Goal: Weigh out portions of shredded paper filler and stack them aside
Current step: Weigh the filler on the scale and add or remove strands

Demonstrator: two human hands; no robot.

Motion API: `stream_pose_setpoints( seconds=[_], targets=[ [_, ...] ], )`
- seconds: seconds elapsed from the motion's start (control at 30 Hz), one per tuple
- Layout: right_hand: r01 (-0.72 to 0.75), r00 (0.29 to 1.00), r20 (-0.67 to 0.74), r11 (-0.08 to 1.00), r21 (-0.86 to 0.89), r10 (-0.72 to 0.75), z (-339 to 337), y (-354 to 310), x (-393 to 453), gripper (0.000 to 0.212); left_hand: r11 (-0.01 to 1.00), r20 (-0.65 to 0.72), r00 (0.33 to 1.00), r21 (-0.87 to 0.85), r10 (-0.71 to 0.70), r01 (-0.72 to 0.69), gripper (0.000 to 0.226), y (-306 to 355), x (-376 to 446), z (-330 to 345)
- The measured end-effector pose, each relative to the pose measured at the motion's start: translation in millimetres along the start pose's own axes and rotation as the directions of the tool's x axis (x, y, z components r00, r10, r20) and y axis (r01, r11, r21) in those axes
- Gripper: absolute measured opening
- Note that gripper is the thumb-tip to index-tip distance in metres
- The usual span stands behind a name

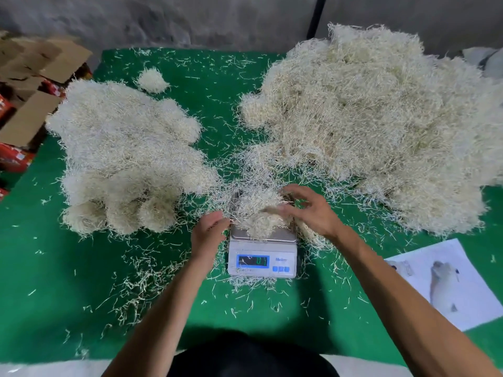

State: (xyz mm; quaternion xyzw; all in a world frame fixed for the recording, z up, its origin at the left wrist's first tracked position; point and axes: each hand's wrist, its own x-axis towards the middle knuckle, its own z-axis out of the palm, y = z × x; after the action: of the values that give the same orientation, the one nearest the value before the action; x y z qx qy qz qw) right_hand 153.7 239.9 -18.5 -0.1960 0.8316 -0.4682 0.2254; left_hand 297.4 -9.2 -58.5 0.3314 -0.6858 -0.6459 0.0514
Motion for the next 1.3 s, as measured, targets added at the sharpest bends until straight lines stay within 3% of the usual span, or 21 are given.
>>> stream_pose_setpoints(
  seconds=[0.07,0.1,0.17,0.27,0.37,0.57,0.73,0.9,1.03,1.1,1.17,1.23,1.3],
  targets=[
    [0.021,0.993,-0.122,0.988,0.154,-0.002,4,1,-10,0.045,0.999,0.038,0.999,-0.037,0.006,-0.005,0.013,3,-10,0],
    [0.027,0.984,-0.177,0.98,0.196,0.009,7,1,-14,0.041,0.999,0.053,0.999,-0.055,0.006,-0.003,0.025,4,-14,0],
    [0.018,0.969,-0.244,0.975,0.222,0.037,15,4,-23,0.038,0.997,0.061,0.998,-0.076,-0.013,0.018,0.03,3,-20,1],
    [0.007,0.957,-0.282,0.97,0.245,0.064,25,14,-30,0.034,0.98,0.04,0.998,-0.189,-0.054,0.06,0.009,-1,-25,0],
    [0.006,0.944,-0.319,0.964,0.267,0.082,26,23,-37,0.035,0.964,0.031,0.997,-0.253,-0.075,0.081,0.038,-7,-26,0],
    [-0.032,0.928,-0.344,0.951,0.308,0.143,28,32,-47,0.043,0.963,0.005,0.995,-0.25,-0.101,0.099,0.029,-8,-28,0],
    [-0.049,0.925,-0.337,0.934,0.355,0.177,38,33,-50,0.031,0.955,-0.025,0.992,-0.277,-0.121,0.11,0.023,-11,-27,-1],
    [-0.093,0.907,-0.355,0.929,0.358,0.228,45,31,-50,0.032,0.938,-0.055,0.983,-0.311,-0.177,0.152,0.017,-17,-22,-5],
    [-0.101,0.944,-0.256,0.922,0.373,0.207,48,25,-52,0.052,0.934,-0.053,0.981,-0.318,-0.188,0.162,0.023,-19,-20,-7],
    [-0.124,0.959,-0.226,0.968,0.218,0.174,51,26,-50,0.074,0.929,-0.048,0.979,-0.328,-0.196,0.17,0.023,-16,-19,-6],
    [-0.096,0.971,-0.231,0.982,-0.161,0.057,57,28,-41,0.102,0.918,-0.023,0.978,-0.352,-0.206,0.185,0.022,-11,-19,-4],
    [-0.001,0.976,-0.191,0.877,-0.48,-0.104,67,22,-23,0.114,0.902,0.02,0.975,-0.375,-0.223,0.214,0.023,-7,-20,0],
    [0.042,0.988,-0.09,0.786,-0.616,-0.123,83,14,-1,0.108,0.878,0.044,0.966,-0.408,-0.255,0.25,0.029,-7,-21,6]
  ],
)
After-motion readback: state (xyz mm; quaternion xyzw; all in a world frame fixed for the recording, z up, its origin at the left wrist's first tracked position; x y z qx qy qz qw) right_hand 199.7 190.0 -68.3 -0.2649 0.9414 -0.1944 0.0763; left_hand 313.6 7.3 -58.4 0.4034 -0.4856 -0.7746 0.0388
